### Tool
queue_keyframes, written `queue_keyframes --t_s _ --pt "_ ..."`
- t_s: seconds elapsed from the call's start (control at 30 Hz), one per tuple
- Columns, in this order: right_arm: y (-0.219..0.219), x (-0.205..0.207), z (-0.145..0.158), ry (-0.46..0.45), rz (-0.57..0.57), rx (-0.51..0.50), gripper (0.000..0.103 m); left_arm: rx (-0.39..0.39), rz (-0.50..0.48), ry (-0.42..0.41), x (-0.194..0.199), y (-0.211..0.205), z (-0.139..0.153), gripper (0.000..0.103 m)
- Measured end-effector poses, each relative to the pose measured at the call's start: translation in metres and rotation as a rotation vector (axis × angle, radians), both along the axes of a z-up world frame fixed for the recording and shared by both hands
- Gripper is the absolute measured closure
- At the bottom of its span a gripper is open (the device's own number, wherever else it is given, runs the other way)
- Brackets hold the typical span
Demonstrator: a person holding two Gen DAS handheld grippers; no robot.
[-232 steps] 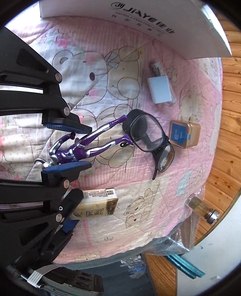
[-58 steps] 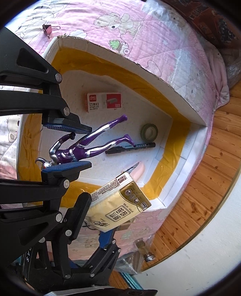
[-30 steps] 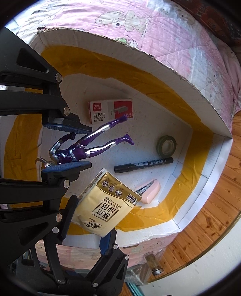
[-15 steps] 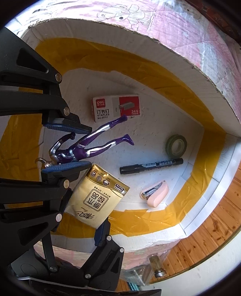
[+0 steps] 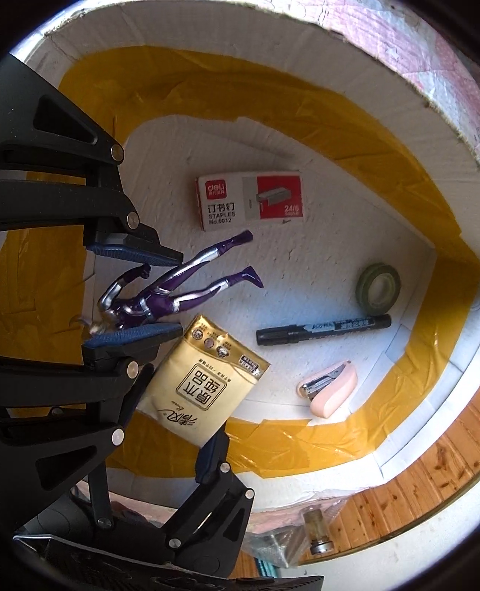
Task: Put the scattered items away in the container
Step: 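Open the left gripper on the figure while the right releases the tissue pack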
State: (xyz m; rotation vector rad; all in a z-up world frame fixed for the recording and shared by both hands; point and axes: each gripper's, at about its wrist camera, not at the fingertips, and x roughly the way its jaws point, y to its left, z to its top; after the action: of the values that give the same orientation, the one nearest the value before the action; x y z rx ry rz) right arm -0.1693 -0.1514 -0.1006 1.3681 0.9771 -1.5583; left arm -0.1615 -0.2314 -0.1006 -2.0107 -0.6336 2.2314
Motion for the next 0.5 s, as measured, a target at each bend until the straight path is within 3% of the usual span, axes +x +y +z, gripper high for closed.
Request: queue_keyframes --t_s 0.1,0.23,0.5 --pt "0.003 0.000 0.002 -0.006 -0.021 -0.015 0.048 0.042 0.010 0.002 0.001 -0.001 0.002 0.055" --pt "0.005 0.002 0.006 -0.008 -0.037 -0.037 0.047 0.044 0.005 0.015 0.004 0.002 0.008 0.054" --pt "0.014 0.014 0.033 0.034 -0.079 -0.121 0.044 -0.034 -0.028 0.096 0.021 0.012 0.035 0.054"
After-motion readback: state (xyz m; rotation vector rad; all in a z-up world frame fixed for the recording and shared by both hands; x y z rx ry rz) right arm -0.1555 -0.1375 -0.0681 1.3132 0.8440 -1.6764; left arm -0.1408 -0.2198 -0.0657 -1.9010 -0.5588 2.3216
